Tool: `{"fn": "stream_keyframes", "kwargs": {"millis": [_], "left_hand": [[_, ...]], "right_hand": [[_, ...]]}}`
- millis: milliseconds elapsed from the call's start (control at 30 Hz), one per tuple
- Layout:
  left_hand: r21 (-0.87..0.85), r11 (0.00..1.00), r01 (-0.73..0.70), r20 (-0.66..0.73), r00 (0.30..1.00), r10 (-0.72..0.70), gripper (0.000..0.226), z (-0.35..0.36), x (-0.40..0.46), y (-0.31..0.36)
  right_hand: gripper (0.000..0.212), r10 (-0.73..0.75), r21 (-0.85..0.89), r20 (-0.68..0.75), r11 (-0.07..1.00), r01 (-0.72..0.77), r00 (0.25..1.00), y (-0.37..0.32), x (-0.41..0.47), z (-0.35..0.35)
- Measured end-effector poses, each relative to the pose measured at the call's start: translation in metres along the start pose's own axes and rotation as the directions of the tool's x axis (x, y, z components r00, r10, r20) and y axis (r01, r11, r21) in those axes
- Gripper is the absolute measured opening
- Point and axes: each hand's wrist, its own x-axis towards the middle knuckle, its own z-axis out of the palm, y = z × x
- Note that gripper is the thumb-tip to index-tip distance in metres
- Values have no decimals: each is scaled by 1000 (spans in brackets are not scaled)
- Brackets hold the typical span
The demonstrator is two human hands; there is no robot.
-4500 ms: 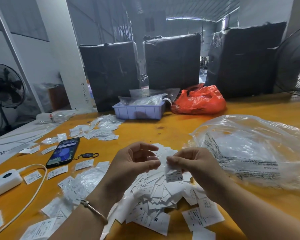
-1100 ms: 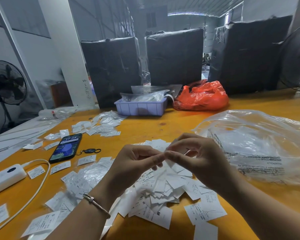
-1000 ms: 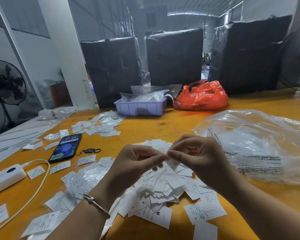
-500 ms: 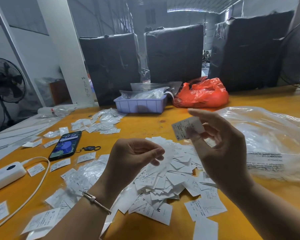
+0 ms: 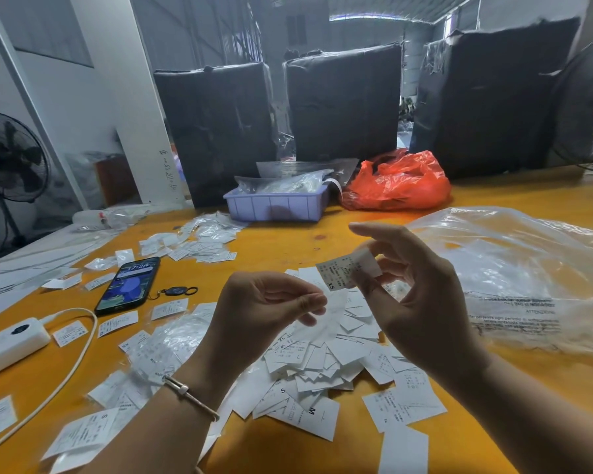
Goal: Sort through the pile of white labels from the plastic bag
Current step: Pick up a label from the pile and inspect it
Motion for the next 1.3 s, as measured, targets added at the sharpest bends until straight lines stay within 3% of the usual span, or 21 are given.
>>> {"fn": "stream_keyframes", "kwargs": {"millis": [600, 733, 967, 1167, 1300], "left_hand": [[48, 998, 30, 76, 997, -34, 18, 1, -1, -5], [54, 998, 27, 84, 996, -32, 18, 2, 0, -5], [-41, 995, 91, 45, 995, -90, 17, 2, 1, -4], [-62, 992, 107, 28, 994, -106, 21, 3, 3, -7], [-67, 992, 109, -1, 994, -109, 24, 2, 2, -8]], "right_hand": [[35, -5, -227, 212, 973, 54, 977, 5, 4, 0], [32, -1, -218, 247, 974, 56, 969, 3, 1, 1], [20, 107, -63, 100, 993, -101, 989, 6, 5, -2], [19, 85, -72, 301, 995, -66, 950, 1, 1, 3], [17, 125, -34, 239, 992, -120, 963, 4, 2, 2]]}}
